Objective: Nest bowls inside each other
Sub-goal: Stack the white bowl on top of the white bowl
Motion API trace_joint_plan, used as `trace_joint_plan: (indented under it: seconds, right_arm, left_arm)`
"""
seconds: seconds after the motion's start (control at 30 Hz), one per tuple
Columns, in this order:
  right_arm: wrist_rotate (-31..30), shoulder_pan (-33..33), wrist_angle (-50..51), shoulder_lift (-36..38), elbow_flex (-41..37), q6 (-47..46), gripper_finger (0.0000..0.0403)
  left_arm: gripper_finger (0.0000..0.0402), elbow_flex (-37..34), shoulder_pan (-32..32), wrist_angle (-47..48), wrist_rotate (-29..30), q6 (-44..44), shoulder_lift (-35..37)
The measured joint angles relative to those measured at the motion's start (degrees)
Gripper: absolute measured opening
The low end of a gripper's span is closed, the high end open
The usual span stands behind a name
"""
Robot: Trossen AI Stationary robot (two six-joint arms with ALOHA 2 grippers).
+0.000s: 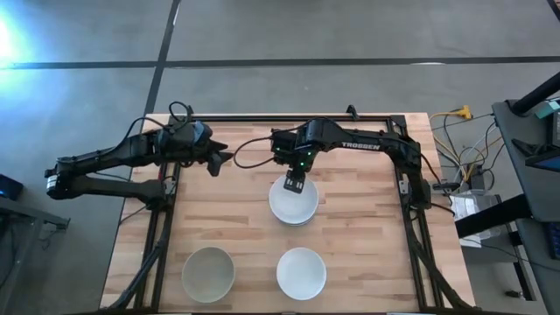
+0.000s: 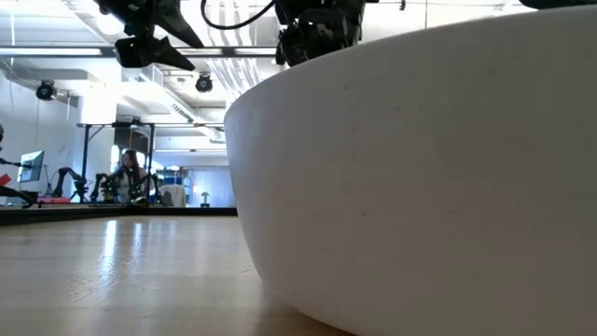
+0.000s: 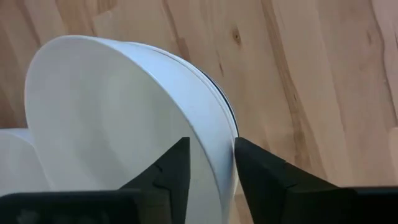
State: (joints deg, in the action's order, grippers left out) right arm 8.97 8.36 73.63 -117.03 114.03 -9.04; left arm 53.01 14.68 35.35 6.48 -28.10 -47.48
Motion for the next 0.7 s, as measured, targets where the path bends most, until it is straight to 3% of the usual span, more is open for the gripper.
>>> trace_joint_plan:
  seconds: [0.43,0.57,0.7]
  right_arm:
    - [-2.5,-0.2,-4.7,5.5,-0.7,-0.1,0.013]
    - [-3.7,-0.2,-8.8,6.9,-2.0,1.3,0.0105]
    - [-3.7,-0.3,-10.1,6.5,-4.0,2.0,0.005]
  left_arm:
    - [0.0212,0.0,0.0,0.0,0.0,0.0,-0.1]
    - [0.0212,0.0,0.0,-0.1,0.0,0.0,-0.1]
    - [0.0212,0.0,0.0,-0.3,0.0,0.0,-0.1]
